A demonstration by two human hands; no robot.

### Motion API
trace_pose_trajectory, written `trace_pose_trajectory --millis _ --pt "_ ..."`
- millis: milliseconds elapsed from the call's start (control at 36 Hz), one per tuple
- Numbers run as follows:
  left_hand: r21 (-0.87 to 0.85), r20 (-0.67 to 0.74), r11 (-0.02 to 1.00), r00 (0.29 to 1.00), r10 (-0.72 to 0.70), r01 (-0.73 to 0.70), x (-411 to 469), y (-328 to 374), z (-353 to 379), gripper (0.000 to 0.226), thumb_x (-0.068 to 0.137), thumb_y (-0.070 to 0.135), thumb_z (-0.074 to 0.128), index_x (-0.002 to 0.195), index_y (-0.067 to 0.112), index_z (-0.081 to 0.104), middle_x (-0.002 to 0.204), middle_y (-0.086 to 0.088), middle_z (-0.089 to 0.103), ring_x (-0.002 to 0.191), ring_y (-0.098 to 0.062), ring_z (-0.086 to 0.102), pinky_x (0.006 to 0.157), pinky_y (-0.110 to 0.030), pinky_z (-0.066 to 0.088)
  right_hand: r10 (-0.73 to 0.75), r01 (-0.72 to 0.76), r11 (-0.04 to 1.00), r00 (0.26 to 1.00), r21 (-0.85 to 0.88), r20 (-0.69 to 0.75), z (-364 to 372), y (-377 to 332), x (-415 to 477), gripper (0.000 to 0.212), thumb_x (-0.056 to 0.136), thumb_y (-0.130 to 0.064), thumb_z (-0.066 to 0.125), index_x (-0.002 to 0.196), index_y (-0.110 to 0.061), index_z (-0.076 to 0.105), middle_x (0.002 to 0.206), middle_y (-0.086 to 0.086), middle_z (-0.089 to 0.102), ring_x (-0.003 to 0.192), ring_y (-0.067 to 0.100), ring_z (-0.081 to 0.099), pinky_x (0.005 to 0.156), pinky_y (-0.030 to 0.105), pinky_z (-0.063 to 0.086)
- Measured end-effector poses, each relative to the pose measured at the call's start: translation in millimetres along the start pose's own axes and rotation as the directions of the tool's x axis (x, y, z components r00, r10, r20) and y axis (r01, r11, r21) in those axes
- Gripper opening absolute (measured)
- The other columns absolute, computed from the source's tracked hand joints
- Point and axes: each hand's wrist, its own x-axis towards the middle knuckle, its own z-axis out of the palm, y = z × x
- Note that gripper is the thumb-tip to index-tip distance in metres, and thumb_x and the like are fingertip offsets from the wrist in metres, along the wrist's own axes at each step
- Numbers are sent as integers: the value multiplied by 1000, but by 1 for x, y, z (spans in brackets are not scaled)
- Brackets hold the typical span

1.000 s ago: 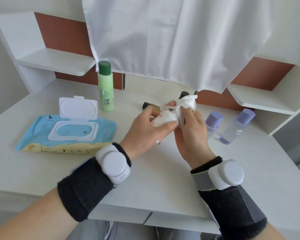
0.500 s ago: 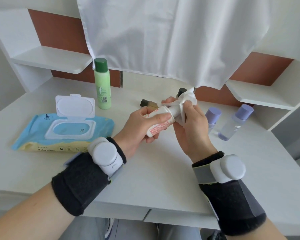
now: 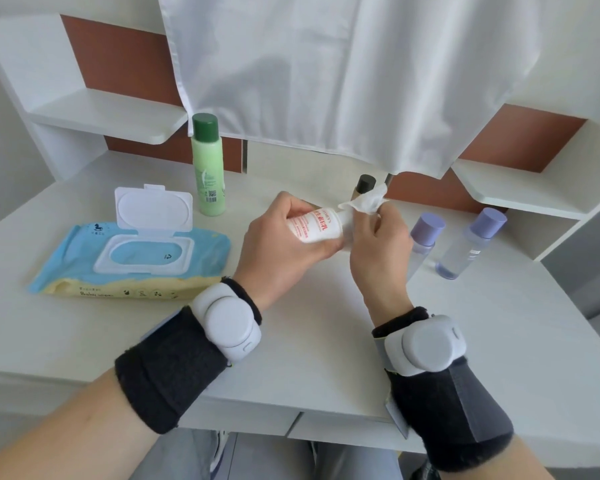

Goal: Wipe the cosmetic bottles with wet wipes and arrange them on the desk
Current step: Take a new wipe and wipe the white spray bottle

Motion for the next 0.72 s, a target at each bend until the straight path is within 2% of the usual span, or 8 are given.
trace_pose_trajectory --millis 111,167,250,333,389,444,528,722 --pt "63 -57 994 994 90 -86 -1 1 -1 51 55 37 90 94 30 57 89 15 64 83 -4 62 70 -31 54 -43 44 998 999 -53 9 -1 -5 -5 22 103 -14 38 83 -6 39 66 2 42 50 -6 50 43 10 36" --pt "59 -67 995 994 87 -83 -1 0 -2 52 55 36 90 95 31 57 89 17 63 83 -3 62 71 -34 55 -72 74 992 997 -100 17 -1 -5 -6 18 103 -11 36 86 -4 39 63 1 42 50 -16 48 43 9 35" --pt "47 -76 996 994 83 -80 -1 0 -2 53 54 36 90 95 32 57 87 20 61 85 3 60 70 -29 55 -111 114 984 993 -138 25 -3 -6 -7 14 101 -4 35 87 -4 37 60 -1 40 50 -16 47 43 11 34" --pt "13 -97 999 994 48 -47 0 0 -2 52 54 36 90 95 32 59 86 22 61 84 7 60 69 -22 54 -141 146 976 989 -161 43 -2 -4 -7 13 100 -4 36 88 -5 40 63 1 44 52 -11 49 43 18 31" --pt "5 -100 1000 995 24 -23 2 -1 -2 50 55 36 90 94 32 59 84 23 61 81 8 60 66 -17 52 -142 147 979 989 -143 45 0 -2 -6 12 98 -2 36 90 -4 45 68 7 53 53 -6 54 44 18 38" --pt "-14 -95 1000 996 -3 2 3 -1 -2 48 55 36 90 94 31 61 84 22 62 80 8 60 61 -11 48 -141 144 982 989 -119 35 2 1 -5 13 97 -1 36 92 -3 48 75 15 60 54 6 59 52 30 52" --pt "-86 -73 994 995 -69 63 6 -2 -3 46 56 34 90 93 28 63 86 19 65 79 5 62 59 -9 47 -148 150 982 989 -117 29 2 1 -4 14 95 -2 37 88 -8 47 80 21 62 62 25 64 55 37 52" --pt "-298 19 927 972 -234 229 8 -1 -4 32 66 27 86 89 23 64 77 3 66 56 -10 56 47 -20 41 -177 179 983 983 -44 41 3 1 -4 21 93 0 38 81 -15 47 85 25 61 74 34 64 49 13 43"
